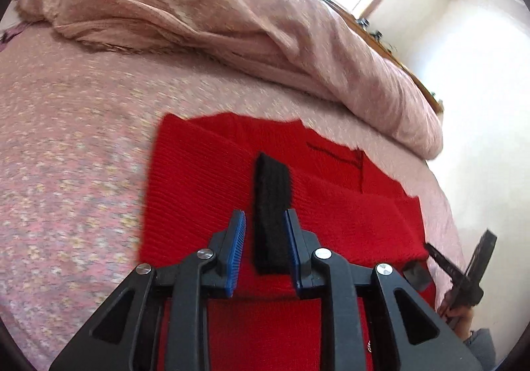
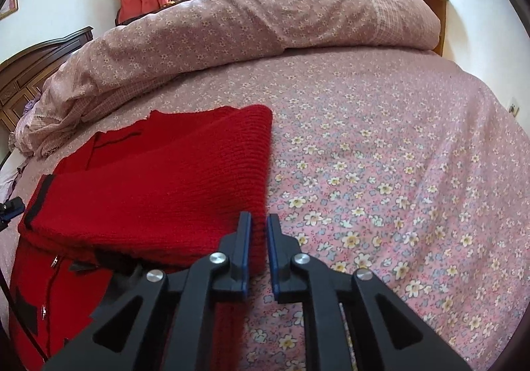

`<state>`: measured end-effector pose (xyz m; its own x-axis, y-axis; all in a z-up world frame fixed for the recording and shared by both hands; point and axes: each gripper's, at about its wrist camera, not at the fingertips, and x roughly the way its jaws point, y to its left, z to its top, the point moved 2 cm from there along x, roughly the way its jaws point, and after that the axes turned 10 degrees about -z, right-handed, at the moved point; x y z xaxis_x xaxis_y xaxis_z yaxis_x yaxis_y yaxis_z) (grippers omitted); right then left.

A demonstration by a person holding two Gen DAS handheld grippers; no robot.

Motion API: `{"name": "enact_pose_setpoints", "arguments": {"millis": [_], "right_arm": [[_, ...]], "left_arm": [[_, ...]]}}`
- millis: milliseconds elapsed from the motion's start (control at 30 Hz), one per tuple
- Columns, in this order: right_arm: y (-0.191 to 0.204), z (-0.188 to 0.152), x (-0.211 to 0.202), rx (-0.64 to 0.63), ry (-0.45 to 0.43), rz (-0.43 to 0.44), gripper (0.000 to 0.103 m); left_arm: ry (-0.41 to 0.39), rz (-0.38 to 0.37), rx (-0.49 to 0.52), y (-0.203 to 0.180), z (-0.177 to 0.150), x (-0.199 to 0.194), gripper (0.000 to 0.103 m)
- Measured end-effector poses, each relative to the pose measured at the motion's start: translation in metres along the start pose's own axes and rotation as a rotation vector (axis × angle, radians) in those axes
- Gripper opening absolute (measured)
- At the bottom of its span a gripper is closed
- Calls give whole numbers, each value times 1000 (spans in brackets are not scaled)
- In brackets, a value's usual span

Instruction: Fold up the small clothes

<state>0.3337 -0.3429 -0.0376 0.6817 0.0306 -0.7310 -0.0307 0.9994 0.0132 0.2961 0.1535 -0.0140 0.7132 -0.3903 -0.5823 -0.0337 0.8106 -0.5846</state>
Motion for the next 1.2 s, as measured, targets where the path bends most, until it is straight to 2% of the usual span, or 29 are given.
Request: {"name": "enact_pose_setpoints", "arguments": {"millis": [133,200,300,367,467,533,600,867,967,1033,1100,1200], "right_arm": [[0,-1,-12,-13,-22,30,9],[-2,-8,-26,-14,-32,58,11],[-5,-21,-51,-2,-47,106,16],[-6,-30,-73,-12,-78,116,18],[-11,-42,-104,-11,-135,116,26],[-17,-54,-122,16,-159,126,37],[-24,-69,-136,67,-160,155,38],[-38,-131,-152,197,-39,266,41],[-48,-157,-142,285,51,303,41],[-55,-170,-133,336,119,336,41],[-59,-184,-126,389,174,375,41],[-62,-198,-126,461,184,457,41]], "left_arm": [[6,63,-3,12,-3,-14,18],[8,47,-25,13,-11,-24,18],[3,61,28,6,-27,-38,32],[14,96,106,-3,-44,-49,34],[20,92,191,-17,-77,-67,34],[17,110,198,-20,-96,-75,38],[55,108,184,-18,-117,-81,38],[103,75,46,1,-160,-118,40],[130,33,-24,10,-171,-124,45],[132,39,-48,13,-174,-126,47],[142,9,-84,16,-177,-128,48],[142,-52,-127,19,-182,-131,55]]}}
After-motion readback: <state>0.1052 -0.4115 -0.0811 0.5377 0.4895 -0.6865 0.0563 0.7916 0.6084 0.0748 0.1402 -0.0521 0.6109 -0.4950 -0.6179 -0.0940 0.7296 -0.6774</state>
